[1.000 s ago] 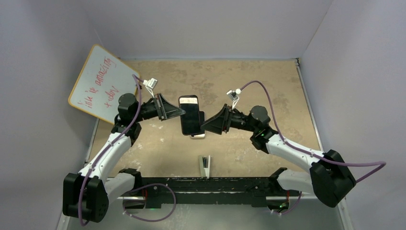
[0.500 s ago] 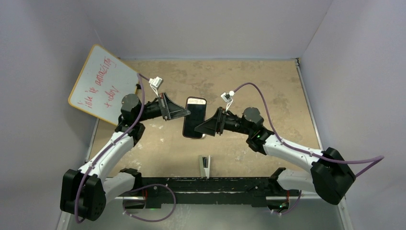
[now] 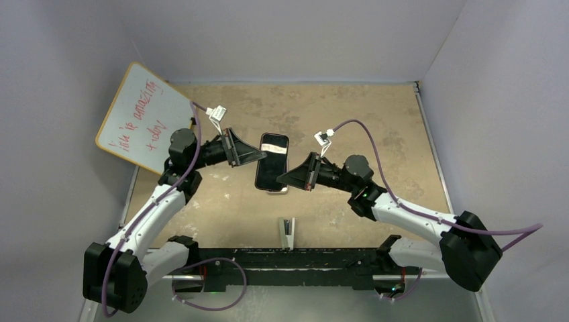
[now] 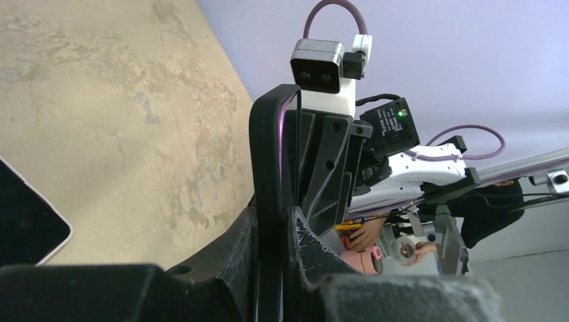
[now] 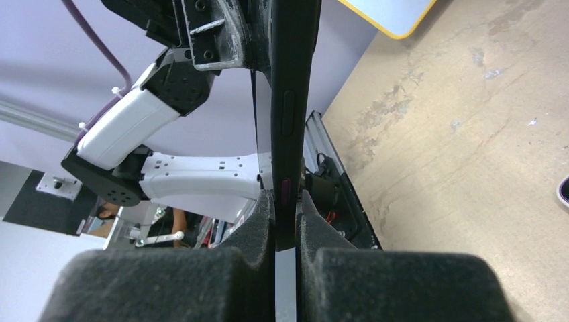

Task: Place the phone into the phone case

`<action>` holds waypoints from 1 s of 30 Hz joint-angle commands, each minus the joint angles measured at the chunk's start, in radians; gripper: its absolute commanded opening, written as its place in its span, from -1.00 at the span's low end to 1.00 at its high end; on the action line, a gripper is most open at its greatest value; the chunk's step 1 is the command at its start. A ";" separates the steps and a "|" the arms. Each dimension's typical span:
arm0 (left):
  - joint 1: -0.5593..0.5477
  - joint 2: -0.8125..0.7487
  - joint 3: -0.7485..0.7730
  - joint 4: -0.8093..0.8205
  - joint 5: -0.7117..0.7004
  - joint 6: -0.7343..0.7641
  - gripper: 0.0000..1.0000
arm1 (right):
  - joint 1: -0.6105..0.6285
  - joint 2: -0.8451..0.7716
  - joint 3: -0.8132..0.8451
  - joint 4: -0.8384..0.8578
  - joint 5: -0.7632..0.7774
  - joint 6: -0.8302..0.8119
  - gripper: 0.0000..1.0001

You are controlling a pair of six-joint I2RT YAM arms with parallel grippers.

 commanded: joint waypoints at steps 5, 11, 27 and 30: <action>0.002 0.013 0.078 -0.125 -0.067 0.163 -1.00 | 0.006 -0.037 0.017 -0.003 0.040 -0.039 -1.00; 0.002 0.040 0.075 -0.066 -0.015 0.117 -0.51 | 0.006 -0.078 -0.010 -0.002 -0.093 -0.146 -1.00; 0.002 0.146 0.005 0.132 0.015 0.081 -0.95 | 0.006 -0.092 -0.093 0.039 -0.157 -0.157 -1.00; 0.002 0.151 -0.002 0.085 -0.003 0.117 -1.00 | 0.006 -0.081 -0.092 0.014 -0.130 -0.147 -1.00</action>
